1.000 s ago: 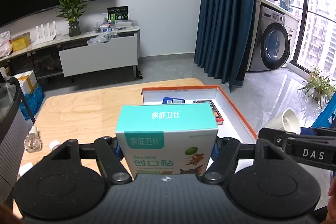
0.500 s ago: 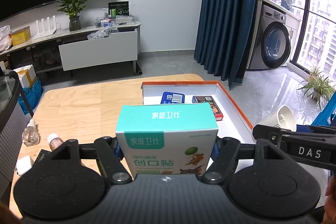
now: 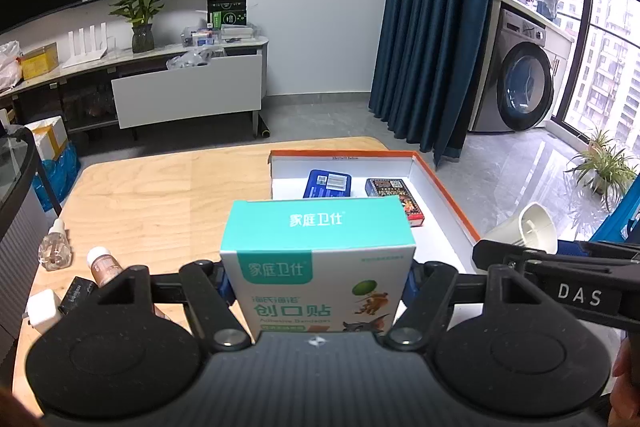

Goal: Organize rigid objects
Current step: 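Hold the teal box and white diffuser above the white box with both tools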

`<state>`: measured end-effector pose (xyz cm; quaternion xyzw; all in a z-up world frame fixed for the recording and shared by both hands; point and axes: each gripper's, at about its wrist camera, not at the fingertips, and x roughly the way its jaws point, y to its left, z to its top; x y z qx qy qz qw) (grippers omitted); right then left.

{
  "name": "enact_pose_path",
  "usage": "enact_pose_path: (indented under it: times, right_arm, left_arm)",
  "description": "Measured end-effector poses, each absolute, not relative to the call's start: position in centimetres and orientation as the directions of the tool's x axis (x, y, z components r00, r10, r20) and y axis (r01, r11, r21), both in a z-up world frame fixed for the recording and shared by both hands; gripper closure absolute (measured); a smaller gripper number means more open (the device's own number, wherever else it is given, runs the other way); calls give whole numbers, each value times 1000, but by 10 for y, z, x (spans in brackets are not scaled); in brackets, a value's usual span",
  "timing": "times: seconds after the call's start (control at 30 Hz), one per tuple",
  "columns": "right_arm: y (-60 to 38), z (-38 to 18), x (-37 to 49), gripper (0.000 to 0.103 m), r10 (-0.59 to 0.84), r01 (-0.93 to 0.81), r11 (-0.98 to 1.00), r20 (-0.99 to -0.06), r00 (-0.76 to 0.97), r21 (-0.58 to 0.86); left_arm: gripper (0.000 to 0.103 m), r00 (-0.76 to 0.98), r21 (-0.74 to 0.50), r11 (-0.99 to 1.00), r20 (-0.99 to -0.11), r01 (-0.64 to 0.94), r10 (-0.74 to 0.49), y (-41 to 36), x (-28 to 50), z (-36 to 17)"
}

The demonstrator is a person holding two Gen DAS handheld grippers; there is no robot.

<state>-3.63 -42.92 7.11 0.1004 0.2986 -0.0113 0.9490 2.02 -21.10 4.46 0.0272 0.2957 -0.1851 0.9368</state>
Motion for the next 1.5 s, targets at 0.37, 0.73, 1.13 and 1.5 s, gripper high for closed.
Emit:
enact_pose_path:
  times: [0.37, 0.73, 1.13, 1.5]
  right_arm:
    - [-427, 70, -34, 40, 35, 81, 981, -577, 816, 174]
    - [-426, 67, -33, 40, 26, 81, 985, -590, 807, 154]
    - [-422, 65, -29, 40, -9, 88, 991, -606, 795, 101]
    - [-424, 64, -26, 40, -15, 89, 992, -613, 790, 90]
  left_arm:
    - [31, 757, -70, 931, -563, 357, -333, -208, 20, 45]
    - [31, 753, -78, 932, -566, 354, -334, -206, 21, 44]
    - [31, 755, -85, 935, -566, 345, -330, -202, 22, 42]
    - [31, 756, -81, 936, -568, 343, -326, -199, 25, 41]
